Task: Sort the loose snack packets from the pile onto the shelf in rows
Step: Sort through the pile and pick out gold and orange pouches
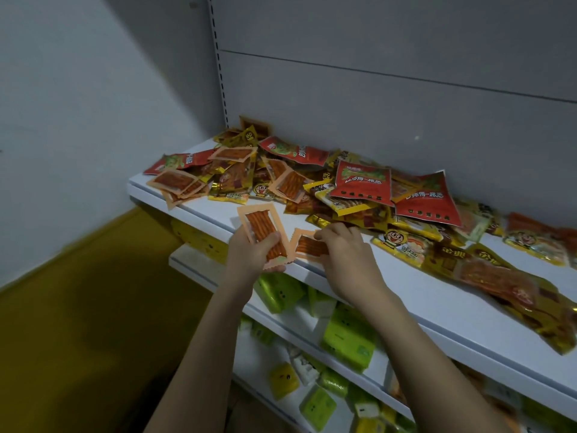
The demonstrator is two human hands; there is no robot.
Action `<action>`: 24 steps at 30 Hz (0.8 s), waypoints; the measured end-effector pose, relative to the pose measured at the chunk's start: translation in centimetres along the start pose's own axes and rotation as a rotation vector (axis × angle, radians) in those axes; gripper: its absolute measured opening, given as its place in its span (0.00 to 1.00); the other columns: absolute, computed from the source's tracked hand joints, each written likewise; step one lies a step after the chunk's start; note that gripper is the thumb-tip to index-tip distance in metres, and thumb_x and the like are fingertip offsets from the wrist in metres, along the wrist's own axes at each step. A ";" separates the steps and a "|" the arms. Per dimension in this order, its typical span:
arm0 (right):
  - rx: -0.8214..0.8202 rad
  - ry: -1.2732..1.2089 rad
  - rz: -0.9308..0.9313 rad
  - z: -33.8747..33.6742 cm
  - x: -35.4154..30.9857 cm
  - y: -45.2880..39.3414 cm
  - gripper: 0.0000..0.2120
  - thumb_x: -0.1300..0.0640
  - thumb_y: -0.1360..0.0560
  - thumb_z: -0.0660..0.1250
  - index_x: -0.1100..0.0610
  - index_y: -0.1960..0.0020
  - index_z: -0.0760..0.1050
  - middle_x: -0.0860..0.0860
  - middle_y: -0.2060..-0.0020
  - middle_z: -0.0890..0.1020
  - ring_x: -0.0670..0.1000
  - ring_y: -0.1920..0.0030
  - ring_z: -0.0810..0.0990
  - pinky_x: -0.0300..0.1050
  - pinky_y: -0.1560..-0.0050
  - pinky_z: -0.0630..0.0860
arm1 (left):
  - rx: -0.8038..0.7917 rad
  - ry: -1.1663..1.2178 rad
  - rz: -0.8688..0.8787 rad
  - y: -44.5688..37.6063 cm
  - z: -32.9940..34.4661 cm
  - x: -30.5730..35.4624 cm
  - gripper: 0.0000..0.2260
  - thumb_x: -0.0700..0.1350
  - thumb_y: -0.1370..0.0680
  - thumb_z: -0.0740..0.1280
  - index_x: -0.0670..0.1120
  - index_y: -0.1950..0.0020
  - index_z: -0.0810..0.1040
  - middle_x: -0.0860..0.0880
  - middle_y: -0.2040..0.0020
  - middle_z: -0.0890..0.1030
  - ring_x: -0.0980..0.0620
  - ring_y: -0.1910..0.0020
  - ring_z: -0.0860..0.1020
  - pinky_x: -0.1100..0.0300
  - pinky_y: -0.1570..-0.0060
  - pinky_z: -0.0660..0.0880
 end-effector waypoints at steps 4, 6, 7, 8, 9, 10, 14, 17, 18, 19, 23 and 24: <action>-0.217 -0.043 0.052 -0.3 0.1 -0.9 0.25 0.53 0.20 0.66 0.52 0.26 0.63 0.54 0.31 0.68 0.58 0.32 0.65 0.56 0.37 0.67 | 0.066 0.051 -0.037 0.2 -0.1 0.1 0.05 0.42 0.19 0.68 0.50 0.45 0.75 0.49 0.51 0.80 0.45 0.52 0.82 0.54 0.70 0.83; -0.249 -0.046 0.085 -0.7 0.3 -1.2 0.30 0.48 0.24 0.70 0.53 0.27 0.63 0.55 0.32 0.67 0.59 0.31 0.63 0.57 0.36 0.68 | 0.080 0.089 -0.049 0.5 -0.2 0.0 0.05 0.42 0.19 0.67 0.51 0.46 0.75 0.47 0.49 0.81 0.45 0.52 0.82 0.56 0.72 0.81; -0.263 -0.025 0.092 -0.8 0.4 -1.3 0.31 0.46 0.26 0.72 0.54 0.28 0.64 0.56 0.33 0.66 0.59 0.31 0.62 0.57 0.36 0.68 | 0.084 0.103 -0.051 0.7 -0.3 -0.2 0.06 0.41 0.19 0.67 0.50 0.44 0.75 0.46 0.48 0.81 0.46 0.52 0.83 0.58 0.72 0.80; -0.268 0.001 0.091 -1.0 0.4 -1.5 0.32 0.45 0.27 0.73 0.55 0.30 0.66 0.56 0.34 0.65 0.59 0.31 0.62 0.56 0.36 0.68 | 0.087 0.119 -0.052 0.9 -0.4 -0.3 0.08 0.41 0.19 0.67 0.49 0.41 0.75 0.46 0.47 0.81 0.46 0.52 0.83 0.59 0.72 0.80; -0.267 0.018 0.082 -1.1 0.5 -1.6 0.32 0.44 0.28 0.74 0.56 0.31 0.67 0.56 0.34 0.66 0.58 0.31 0.62 0.55 0.36 0.68 | 0.093 0.139 -0.052 1.1 -0.5 -0.5 0.10 0.41 0.19 0.67 0.48 0.38 0.75 0.45 0.45 0.81 0.46 0.51 0.83 0.59 0.71 0.80; -0.267 0.013 0.073 -1.2 0.6 -1.8 0.33 0.44 0.30 0.76 0.56 0.32 0.68 0.56 0.35 0.67 0.58 0.32 0.63 0.53 0.38 0.68 | 0.104 0.165 -0.053 1.2 -0.7 -0.7 0.11 0.41 0.18 0.66 0.47 0.36 0.74 0.44 0.44 0.81 0.45 0.50 0.83 0.59 0.70 0.80; -0.352 -0.106 0.044 -1.4 0.8 -2.0 0.27 0.45 0.33 0.78 0.54 0.42 0.70 0.52 0.44 0.75 0.56 0.42 0.73 0.51 0.48 0.74 | 0.146 0.251 -0.040 1.9 -1.6 -1.7 0.15 0.40 0.18 0.65 0.45 0.31 0.73 0.41 0.41 0.81 0.42 0.48 0.83 0.53 0.67 0.82; -0.298 -0.422 0.010 -1.6 -0.1 -2.3 0.10 0.53 0.25 0.72 0.53 0.47 0.75 0.49 0.51 0.80 0.52 0.48 0.79 0.52 0.46 0.77 | 0.158 0.260 -0.041 2.1 -2.5 -1.9 0.14 0.41 0.17 0.63 0.46 0.31 0.73 0.41 0.41 0.81 0.42 0.48 0.83 0.51 0.67 0.82; -0.267 -0.599 0.002 -1.9 -0.6 -2.6 0.06 0.56 0.22 0.70 0.53 0.47 0.76 0.47 0.52 0.81 0.49 0.50 0.80 0.50 0.46 0.78 | 0.162 0.258 -0.043 2.0 -2.9 -1.8 0.13 0.43 0.16 0.62 0.47 0.31 0.73 0.41 0.42 0.82 0.41 0.48 0.84 0.51 0.67 0.82; -0.252 -0.759 -0.005 -2.2 -1.1 -2.9 0.04 0.58 0.21 0.67 0.53 0.47 0.77 0.46 0.54 0.82 0.46 0.53 0.81 0.45 0.50 0.78 | 0.164 0.254 -0.039 1.9 -3.2 -1.6 0.13 0.44 0.16 0.61 0.48 0.31 0.73 0.41 0.42 0.82 0.41 0.49 0.84 0.51 0.66 0.82; -0.311 -0.965 -0.073 -1.8 -3.6 -4.4 0.07 0.60 0.18 0.63 0.57 0.45 0.78 0.51 0.61 0.82 0.43 0.68 0.76 0.36 0.69 0.70 | 0.046 0.256 0.024 1.4 -4.1 0.3 0.13 0.52 0.16 0.62 0.52 0.34 0.76 0.46 0.44 0.84 0.44 0.49 0.85 0.49 0.61 0.83; -0.324 -0.957 -0.078 -1.4 -4.4 -4.9 0.07 0.59 0.18 0.63 0.58 0.45 0.79 0.52 0.61 0.82 0.43 0.69 0.76 0.37 0.70 0.70 | -0.011 0.248 0.035 1.2 -4.3 0.6 0.14 0.54 0.18 0.63 0.52 0.34 0.76 0.47 0.45 0.85 0.45 0.49 0.85 0.48 0.59 0.84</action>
Point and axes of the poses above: each hand's wrist, its own y-axis away from the middle knuckle, its own z-axis out of the palm, x = y × z, the point moved 4 cm from there along -y, towards the middle knuckle
